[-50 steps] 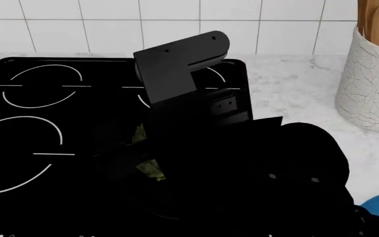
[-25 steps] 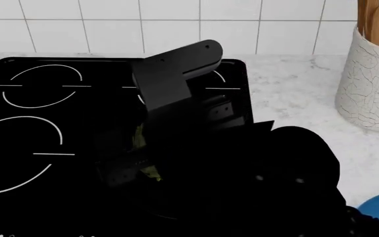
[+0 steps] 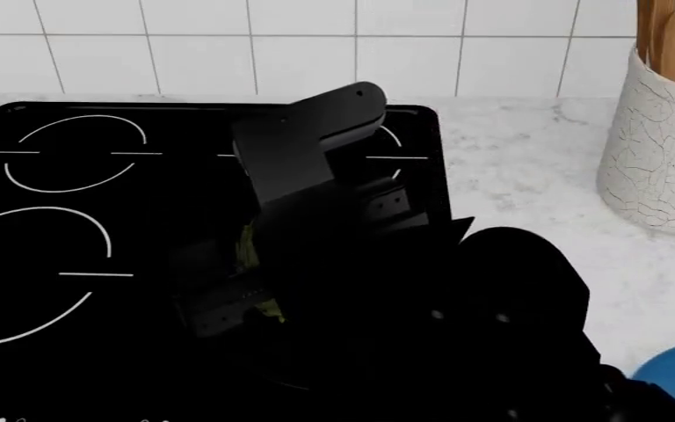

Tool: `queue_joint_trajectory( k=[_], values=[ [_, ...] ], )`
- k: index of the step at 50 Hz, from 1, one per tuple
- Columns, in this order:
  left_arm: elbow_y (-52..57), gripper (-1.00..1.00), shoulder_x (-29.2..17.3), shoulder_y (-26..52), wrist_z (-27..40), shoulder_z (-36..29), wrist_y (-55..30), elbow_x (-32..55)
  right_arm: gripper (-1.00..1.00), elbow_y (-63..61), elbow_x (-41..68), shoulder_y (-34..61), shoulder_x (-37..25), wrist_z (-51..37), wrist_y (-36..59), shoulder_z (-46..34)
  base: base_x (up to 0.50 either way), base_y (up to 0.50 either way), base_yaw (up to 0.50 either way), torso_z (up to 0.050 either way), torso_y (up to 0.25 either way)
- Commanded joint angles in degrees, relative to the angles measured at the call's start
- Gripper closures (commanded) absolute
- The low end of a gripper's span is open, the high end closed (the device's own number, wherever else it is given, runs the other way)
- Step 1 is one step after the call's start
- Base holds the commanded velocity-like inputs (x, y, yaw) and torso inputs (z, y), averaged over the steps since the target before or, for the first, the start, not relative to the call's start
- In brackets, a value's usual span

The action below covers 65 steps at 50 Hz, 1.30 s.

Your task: Pick the artichoke from the pan and place it on the plate.

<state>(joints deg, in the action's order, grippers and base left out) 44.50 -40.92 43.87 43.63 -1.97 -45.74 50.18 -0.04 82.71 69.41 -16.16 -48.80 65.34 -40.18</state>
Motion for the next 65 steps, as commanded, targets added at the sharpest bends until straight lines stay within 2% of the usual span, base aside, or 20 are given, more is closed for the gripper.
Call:
queue_joint_trajectory(
  k=[1, 51, 52, 65],
  values=[
    [-0.21, -1.0, -0.17, -1.09, -0.22, 0.35, 0.86, -0.4, -1.0, 1.01, -0.86, 0.08, 0.26, 0.79, -0.38, -0.99, 0.0, 0.0, 0.0, 0.0, 0.0],
    [-2.62, -1.0, 0.02, -4.71, -1.76, 0.35, 4.85, -2.98, -1.0, 4.91, -4.14, -0.36, 0.94, 5.15, -1.87, -5.37, 0.0, 0.0, 0.0, 0.0, 0.0],
    [-2.61, -1.0, 0.04, -4.89, -1.76, 0.4, 4.99, -3.04, 1.0, 5.0, -3.93, -0.41, 0.94, 5.16, -1.88, -5.27, 0.0, 0.0, 0.0, 0.0, 0.0],
    [-2.65, -1.0, -0.02, -5.48, -1.53, 0.63, 5.24, -2.92, 1.0, 3.68, -3.83, -0.51, 0.27, 4.27, -1.97, -5.47, 0.0, 0.0, 0.0, 0.0, 0.0]
  ],
)
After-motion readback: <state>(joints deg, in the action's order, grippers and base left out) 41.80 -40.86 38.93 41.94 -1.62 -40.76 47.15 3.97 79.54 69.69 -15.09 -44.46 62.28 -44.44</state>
